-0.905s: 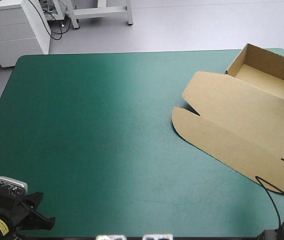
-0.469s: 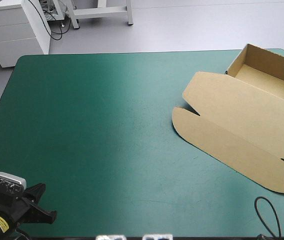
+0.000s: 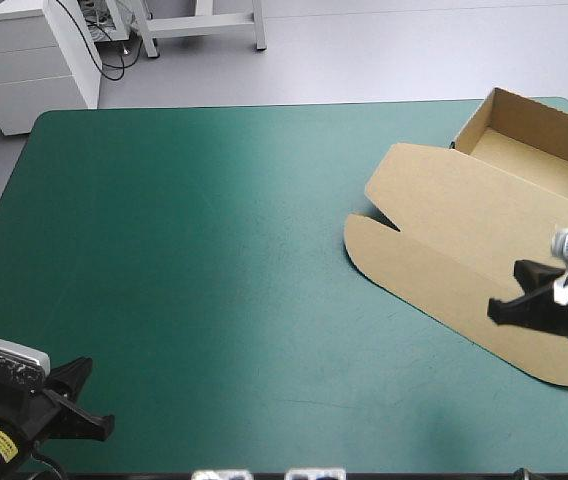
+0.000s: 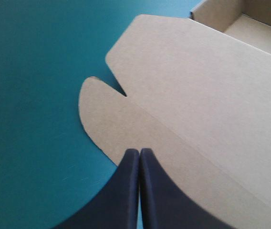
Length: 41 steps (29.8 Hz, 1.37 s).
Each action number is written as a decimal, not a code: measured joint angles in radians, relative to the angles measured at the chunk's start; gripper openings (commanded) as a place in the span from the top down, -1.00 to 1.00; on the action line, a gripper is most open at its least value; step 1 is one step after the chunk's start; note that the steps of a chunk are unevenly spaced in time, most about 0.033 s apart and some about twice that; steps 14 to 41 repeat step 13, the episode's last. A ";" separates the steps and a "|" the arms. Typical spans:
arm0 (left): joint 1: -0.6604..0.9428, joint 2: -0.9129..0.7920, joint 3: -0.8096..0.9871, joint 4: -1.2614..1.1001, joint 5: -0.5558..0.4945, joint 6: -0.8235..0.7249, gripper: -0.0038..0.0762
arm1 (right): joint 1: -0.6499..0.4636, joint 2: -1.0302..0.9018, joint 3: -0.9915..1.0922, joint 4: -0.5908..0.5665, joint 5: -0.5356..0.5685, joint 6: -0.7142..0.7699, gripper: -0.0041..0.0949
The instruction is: Fold the box
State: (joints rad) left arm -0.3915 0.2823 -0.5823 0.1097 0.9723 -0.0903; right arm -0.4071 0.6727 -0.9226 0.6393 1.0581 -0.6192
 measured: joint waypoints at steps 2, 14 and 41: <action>0.000 0.000 0.000 0.000 -0.008 0.000 0.92 | 0.000 -0.086 0.067 0.031 -0.014 -0.034 0.96; 0.000 0.000 0.000 0.002 -0.052 0.004 0.92 | 0.168 -0.341 0.385 0.020 -0.103 -0.068 0.96; 0.000 0.000 0.000 0.002 -0.052 0.004 0.92 | 0.168 -0.341 0.385 0.020 -0.103 -0.068 0.96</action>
